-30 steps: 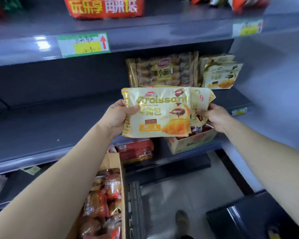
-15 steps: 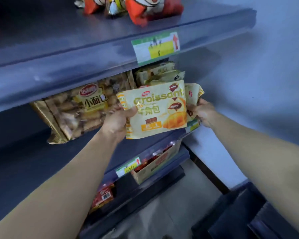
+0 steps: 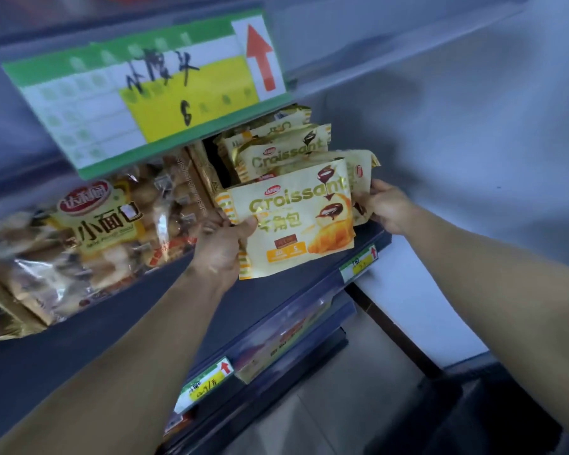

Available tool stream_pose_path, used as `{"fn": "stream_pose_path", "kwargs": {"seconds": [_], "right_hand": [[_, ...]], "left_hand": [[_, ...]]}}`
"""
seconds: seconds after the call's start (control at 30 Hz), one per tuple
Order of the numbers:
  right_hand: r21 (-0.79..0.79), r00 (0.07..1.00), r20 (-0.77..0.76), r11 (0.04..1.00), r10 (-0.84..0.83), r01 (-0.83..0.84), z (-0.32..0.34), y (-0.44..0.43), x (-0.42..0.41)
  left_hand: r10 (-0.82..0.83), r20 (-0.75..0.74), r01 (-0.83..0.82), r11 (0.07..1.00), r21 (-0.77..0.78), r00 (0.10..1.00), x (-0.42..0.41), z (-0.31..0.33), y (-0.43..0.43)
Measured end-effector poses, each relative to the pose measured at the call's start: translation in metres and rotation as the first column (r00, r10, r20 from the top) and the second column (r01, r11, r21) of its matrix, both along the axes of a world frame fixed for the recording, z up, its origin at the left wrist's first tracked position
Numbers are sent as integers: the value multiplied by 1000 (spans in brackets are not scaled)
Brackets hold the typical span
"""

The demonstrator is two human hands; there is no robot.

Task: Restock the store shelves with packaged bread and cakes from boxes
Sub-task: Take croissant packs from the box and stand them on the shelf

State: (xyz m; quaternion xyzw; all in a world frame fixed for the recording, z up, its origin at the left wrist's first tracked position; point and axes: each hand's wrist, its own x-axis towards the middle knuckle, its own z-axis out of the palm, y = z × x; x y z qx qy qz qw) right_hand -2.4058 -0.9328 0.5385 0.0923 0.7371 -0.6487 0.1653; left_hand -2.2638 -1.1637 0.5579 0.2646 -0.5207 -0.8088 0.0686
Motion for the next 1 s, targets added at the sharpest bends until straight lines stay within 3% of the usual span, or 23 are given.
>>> {"fn": "stream_pose_path", "kwargs": {"seconds": [0.33, 0.57, 0.77, 1.0], "right_hand": [[-77, 994, -20, 991, -110, 108, 2, -2, -15], [-50, 971, -42, 971, -237, 235, -17, 9, 0], [-113, 836, -168, 852, -523, 511, -18, 9, 31], [-5, 916, -233, 942, -326, 334, -20, 2, 59]], "left_hand": [[96, -67, -97, 995, -3, 993, -25, -16, 24], [155, 8, -155, 988, -26, 988, -22, -31, 43], [175, 43, -174, 985, -20, 984, -17, -33, 54], [66, 101, -59, 996, -71, 993, -18, -30, 65]]}}
